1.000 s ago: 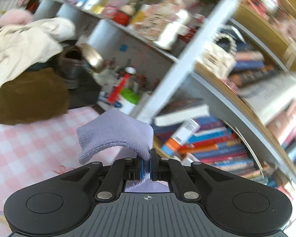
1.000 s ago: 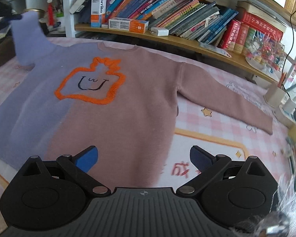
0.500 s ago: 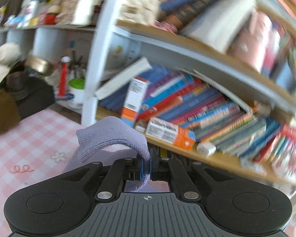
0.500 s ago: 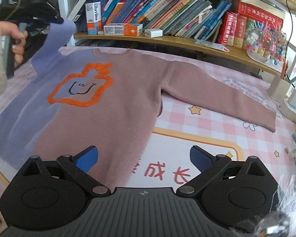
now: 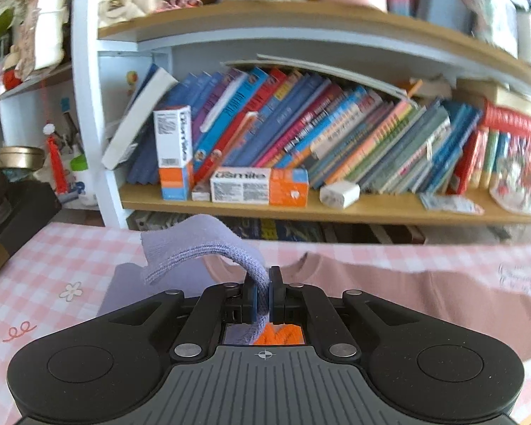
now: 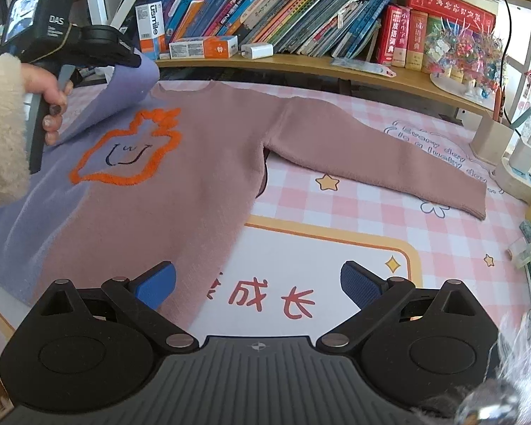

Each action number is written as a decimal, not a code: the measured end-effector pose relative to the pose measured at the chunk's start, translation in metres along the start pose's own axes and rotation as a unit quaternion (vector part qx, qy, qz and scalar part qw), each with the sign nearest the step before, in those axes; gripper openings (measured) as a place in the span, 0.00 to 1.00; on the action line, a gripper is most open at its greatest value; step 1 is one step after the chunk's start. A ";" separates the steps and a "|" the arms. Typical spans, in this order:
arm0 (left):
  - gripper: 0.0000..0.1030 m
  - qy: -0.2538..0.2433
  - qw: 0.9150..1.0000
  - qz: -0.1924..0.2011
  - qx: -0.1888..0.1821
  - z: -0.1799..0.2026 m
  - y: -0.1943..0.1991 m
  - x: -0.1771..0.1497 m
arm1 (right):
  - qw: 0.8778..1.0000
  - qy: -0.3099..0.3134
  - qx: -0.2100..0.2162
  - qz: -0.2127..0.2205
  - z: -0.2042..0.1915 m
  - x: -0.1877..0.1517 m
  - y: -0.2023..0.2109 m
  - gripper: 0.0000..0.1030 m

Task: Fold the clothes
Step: 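Lay the lavender sleeve across the sweater chest and open the left tool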

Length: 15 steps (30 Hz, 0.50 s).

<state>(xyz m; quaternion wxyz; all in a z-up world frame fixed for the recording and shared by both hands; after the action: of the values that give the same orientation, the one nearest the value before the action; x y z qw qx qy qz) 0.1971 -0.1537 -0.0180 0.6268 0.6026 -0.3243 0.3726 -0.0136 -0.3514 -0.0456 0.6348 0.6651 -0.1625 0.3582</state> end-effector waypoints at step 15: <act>0.45 -0.105 0.992 -0.064 -0.011 0.058 -0.025 -0.043 | 1.000 -0.015 -0.006 -0.014 0.016 -0.011 0.000 0.97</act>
<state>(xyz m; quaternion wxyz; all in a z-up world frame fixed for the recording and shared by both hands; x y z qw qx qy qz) 0.1990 -0.2142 -0.0637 0.6187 0.6505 -0.3533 0.2631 -0.0167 -0.3688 -0.0522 0.6410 0.6692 -0.1647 0.3379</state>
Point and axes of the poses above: each gripper's, at about its wrist camera, not at the fingertips, and y roughly against the way its jaws point, z to its right, x to its top, the point moved 8 cm from there along -y, roughly the way its jaws point, and after that the axes turned 9 degrees about y, right-handed, at the moved point
